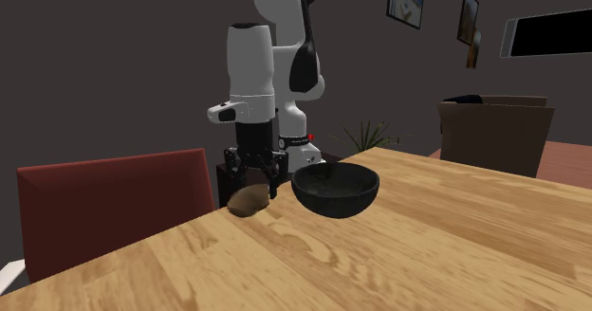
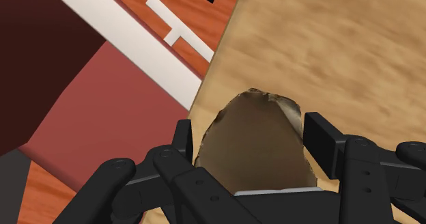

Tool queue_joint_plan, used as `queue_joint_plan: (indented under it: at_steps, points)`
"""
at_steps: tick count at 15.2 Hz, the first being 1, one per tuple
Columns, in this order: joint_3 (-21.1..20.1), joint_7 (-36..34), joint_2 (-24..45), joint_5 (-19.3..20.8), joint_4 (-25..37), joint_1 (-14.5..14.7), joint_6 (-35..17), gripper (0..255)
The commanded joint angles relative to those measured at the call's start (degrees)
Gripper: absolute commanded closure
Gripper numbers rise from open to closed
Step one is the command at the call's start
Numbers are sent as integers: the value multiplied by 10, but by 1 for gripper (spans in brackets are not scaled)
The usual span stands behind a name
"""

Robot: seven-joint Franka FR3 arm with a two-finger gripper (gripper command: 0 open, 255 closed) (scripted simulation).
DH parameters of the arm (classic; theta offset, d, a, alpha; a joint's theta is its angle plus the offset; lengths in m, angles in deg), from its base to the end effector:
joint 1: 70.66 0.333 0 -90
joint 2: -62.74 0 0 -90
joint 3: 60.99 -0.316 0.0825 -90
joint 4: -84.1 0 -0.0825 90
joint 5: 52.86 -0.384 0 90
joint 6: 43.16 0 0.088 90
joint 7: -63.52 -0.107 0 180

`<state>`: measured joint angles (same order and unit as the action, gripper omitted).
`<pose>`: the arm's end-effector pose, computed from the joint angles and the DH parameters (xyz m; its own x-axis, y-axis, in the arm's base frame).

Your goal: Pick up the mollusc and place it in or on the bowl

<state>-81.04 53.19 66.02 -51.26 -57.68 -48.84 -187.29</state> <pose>0.3525 0.3176 0.2695 0.8403 0.5420 -0.0129 0.5420 -0.8404 -0.0012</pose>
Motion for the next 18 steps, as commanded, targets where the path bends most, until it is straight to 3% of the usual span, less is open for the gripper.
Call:
queue_joint_plan:
  at_steps: [1,5,18]
  points:
    - [0,0,1,0,0,0,-1,255]
    - [0,0,1,0,0,0,0,255]
    - [0,31,-85,-43,27,1,106,255]
